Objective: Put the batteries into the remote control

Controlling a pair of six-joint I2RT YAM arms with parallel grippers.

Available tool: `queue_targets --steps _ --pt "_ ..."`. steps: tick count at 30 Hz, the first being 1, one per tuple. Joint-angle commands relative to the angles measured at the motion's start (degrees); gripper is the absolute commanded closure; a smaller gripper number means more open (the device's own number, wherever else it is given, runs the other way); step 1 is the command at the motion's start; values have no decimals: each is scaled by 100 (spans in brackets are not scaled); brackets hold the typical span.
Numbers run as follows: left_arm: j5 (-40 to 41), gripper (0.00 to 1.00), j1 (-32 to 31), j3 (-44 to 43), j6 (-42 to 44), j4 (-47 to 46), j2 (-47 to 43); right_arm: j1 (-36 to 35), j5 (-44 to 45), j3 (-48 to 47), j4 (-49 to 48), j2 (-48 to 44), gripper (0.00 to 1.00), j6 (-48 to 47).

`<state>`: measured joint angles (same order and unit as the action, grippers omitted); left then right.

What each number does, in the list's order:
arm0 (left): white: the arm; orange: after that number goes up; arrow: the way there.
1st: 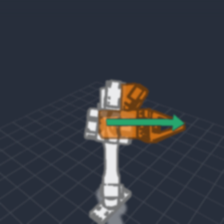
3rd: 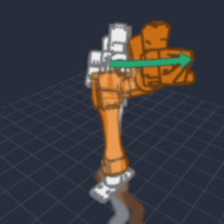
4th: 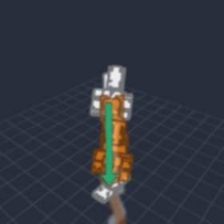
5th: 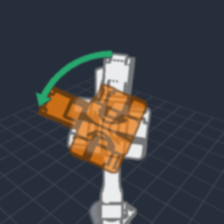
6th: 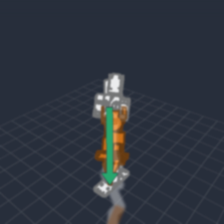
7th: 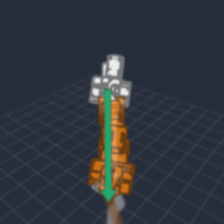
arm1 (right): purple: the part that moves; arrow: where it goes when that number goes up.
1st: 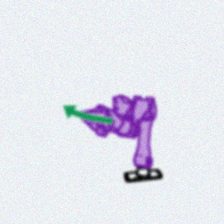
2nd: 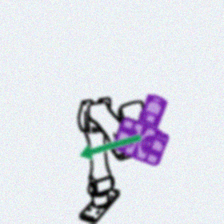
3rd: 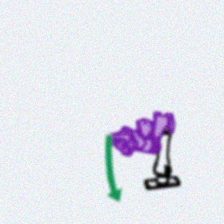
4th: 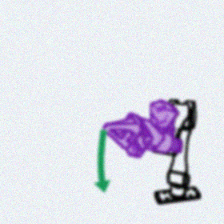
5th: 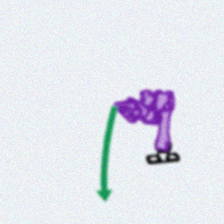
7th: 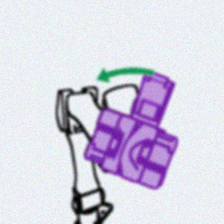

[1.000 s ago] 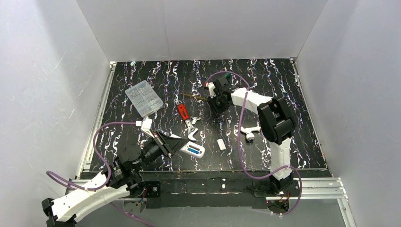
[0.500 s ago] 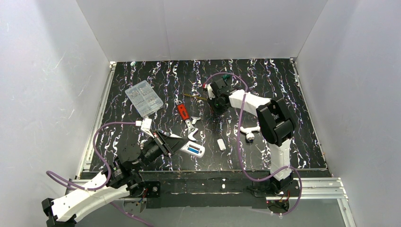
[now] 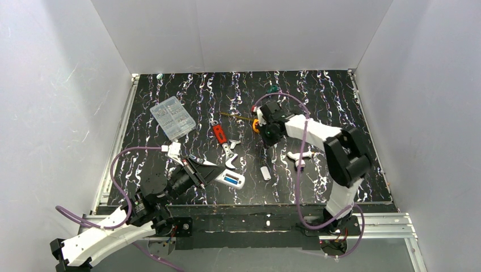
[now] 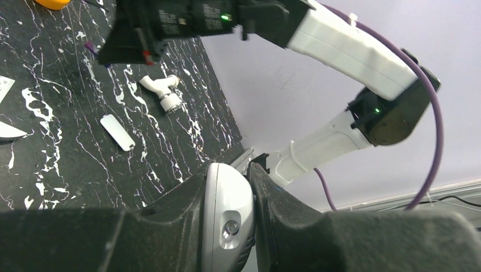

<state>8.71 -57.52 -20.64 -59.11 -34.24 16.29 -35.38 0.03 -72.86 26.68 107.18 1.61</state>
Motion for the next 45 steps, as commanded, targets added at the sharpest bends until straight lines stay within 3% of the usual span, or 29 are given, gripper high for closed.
queue_targets --steps 1,11,20,23,31,45 --pt "144 100 -14 -117 75 -494 -59 -52 -264 463 -123 -1477 99 185" --pt "63 100 -14 -80 77 -704 166 -601 -346 2169 -878 -4350 99 639" --pt "-29 100 -14 -142 136 -755 350 -1240 -1436 3286 -1798 -6880 99 -23" --pt "-64 100 -15 -155 128 -791 418 -1253 -2228 3478 -2063 -7470 99 -373" --pt "-372 100 -14 -415 229 -769 721 -1282 -4501 3440 -1787 -7733 99 -1751" --pt "-770 100 -14 -519 383 -1030 916 -1302 -5127 3274 -1726 -7705 99 -2324"
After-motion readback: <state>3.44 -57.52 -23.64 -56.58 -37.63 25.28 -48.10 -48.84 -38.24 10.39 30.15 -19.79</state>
